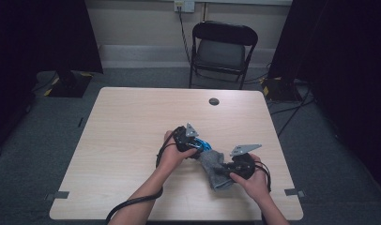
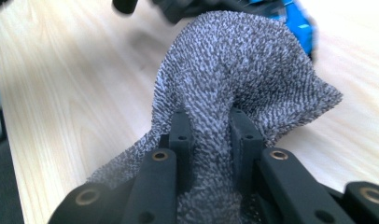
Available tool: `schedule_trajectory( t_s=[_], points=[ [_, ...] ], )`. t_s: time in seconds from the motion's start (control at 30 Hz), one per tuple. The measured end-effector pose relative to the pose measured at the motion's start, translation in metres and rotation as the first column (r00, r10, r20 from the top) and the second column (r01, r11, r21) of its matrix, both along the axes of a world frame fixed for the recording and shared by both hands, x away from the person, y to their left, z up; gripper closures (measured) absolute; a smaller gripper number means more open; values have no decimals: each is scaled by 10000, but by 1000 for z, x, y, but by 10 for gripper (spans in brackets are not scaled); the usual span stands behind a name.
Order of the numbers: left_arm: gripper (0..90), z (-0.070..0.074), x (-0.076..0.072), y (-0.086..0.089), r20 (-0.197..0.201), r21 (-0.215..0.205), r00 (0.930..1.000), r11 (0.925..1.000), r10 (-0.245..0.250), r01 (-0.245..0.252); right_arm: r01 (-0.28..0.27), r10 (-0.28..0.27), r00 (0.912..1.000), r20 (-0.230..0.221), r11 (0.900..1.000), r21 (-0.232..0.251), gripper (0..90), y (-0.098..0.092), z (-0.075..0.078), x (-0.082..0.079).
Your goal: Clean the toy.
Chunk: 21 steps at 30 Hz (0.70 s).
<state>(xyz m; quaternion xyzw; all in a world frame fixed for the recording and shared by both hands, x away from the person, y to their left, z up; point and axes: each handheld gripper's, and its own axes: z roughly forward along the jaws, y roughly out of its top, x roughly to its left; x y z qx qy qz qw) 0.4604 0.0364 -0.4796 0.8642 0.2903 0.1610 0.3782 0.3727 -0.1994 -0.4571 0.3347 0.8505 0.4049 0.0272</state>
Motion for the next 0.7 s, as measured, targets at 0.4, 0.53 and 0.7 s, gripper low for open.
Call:
schedule_trajectory(
  t_s=[0.4,0.53,0.7],
  points=[
    [158,1,1,-1,-34,101,10000,9999,-8,8,1686,-1678,9852,338,9855,-203,743,-27,-4,15],
    [158,0,0,-1,-19,41,10000,10000,5,-5,2103,-2090,9775,295,9762,-534,744,-29,-14,23],
    [158,1,0,-1,-43,91,10000,10000,-8,9,2379,-2354,9709,433,9688,-690,744,-28,-20,30]
  ],
)
